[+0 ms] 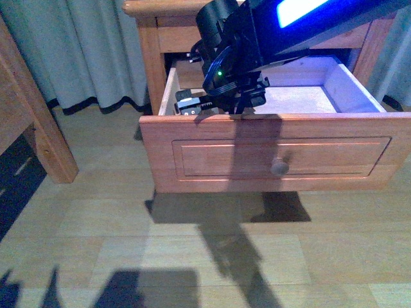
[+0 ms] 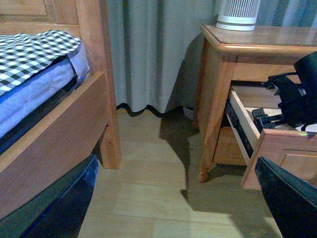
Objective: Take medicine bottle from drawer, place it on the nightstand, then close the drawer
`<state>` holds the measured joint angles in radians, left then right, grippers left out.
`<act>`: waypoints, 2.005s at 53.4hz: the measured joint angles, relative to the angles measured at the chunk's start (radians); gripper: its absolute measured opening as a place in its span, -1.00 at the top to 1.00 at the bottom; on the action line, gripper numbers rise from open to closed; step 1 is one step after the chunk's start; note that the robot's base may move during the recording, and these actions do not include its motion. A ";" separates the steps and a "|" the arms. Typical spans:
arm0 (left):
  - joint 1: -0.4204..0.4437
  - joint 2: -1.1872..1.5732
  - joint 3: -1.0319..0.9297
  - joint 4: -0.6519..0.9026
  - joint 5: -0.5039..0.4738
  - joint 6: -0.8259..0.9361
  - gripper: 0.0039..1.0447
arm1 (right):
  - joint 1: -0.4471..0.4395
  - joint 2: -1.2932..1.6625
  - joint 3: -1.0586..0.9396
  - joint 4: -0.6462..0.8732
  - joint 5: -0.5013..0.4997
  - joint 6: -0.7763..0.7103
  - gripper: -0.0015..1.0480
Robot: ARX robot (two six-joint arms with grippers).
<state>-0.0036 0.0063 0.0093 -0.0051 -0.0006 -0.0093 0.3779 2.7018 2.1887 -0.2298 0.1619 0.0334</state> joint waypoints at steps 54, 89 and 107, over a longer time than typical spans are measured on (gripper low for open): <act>0.000 0.000 0.000 0.000 0.000 0.000 -0.88 | -0.032 -0.535 -0.500 0.364 -0.076 -0.080 0.44; 0.000 0.000 0.000 0.000 0.000 0.000 -0.88 | -0.254 -0.445 -0.260 0.451 -0.017 -0.278 0.44; 0.000 0.000 0.000 0.000 0.000 0.000 -0.88 | -0.256 -0.333 -0.170 0.451 -0.062 -0.260 0.44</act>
<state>-0.0036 0.0063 0.0093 -0.0051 -0.0006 -0.0090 0.1223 2.3692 2.0190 0.2207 0.1001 -0.2268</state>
